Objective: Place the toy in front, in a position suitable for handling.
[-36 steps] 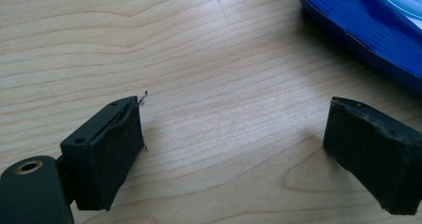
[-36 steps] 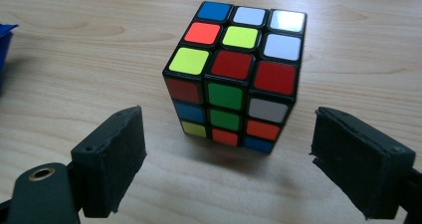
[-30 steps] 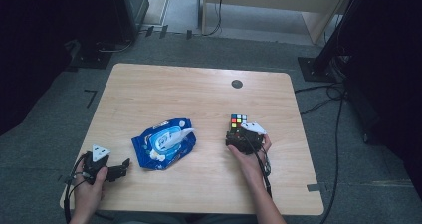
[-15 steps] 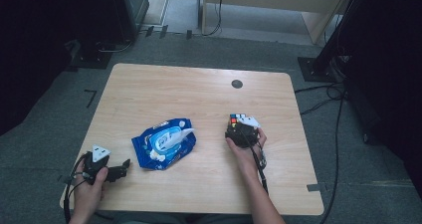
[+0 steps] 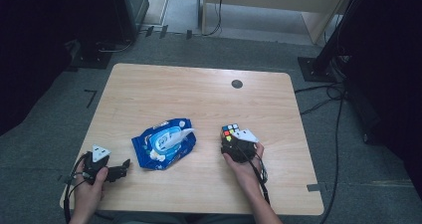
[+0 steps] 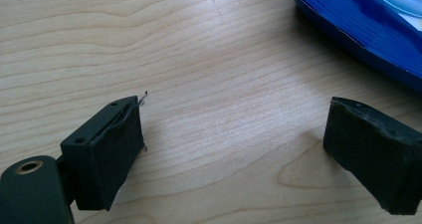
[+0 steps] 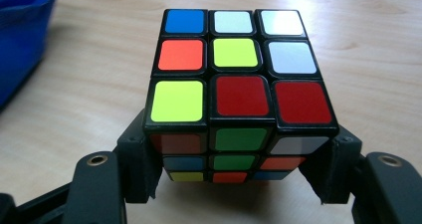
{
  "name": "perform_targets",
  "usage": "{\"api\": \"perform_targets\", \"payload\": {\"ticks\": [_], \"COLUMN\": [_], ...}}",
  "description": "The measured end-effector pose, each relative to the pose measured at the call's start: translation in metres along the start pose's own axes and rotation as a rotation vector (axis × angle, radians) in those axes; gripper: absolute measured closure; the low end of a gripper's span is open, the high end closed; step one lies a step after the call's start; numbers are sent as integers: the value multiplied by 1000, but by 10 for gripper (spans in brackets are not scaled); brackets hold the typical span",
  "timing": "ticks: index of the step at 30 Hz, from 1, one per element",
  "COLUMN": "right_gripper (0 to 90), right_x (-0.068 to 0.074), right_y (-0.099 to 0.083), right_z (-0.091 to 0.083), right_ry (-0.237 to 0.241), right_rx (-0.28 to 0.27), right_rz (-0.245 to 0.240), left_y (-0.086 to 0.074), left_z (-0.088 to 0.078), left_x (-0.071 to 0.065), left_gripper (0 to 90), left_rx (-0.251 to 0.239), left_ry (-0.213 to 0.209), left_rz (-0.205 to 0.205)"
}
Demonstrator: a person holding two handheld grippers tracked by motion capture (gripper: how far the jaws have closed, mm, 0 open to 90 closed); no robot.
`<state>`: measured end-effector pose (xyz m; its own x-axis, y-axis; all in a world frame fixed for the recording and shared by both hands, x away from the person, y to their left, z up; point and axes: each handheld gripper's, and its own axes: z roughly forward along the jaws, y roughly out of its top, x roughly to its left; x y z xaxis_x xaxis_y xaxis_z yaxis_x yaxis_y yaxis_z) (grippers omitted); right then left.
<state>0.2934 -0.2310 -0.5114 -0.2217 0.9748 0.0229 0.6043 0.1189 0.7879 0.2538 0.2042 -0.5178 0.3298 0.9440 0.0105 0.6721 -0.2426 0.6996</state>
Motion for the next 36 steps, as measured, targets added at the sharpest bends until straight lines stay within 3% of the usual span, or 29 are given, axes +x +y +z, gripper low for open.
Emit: {"api": "perform_targets", "payload": {"ticks": [14,35,36], "right_gripper": [344,340,238], "right_x": [44,65,64], "right_y": [-20,-29,-29], "right_z": [-25,-25,-26], "right_ry": [61,20,30], "right_rx": [6,3,-12], "right_rz": [-55,-43,-39], "left_y": [0,0,0], "left_z": [0,0,0], "left_x": [0,0,0], "left_gripper": [86,86,86], "left_rx": [0,0,0], "left_ry": [-1,0,0], "left_rz": [0,0,0]}}
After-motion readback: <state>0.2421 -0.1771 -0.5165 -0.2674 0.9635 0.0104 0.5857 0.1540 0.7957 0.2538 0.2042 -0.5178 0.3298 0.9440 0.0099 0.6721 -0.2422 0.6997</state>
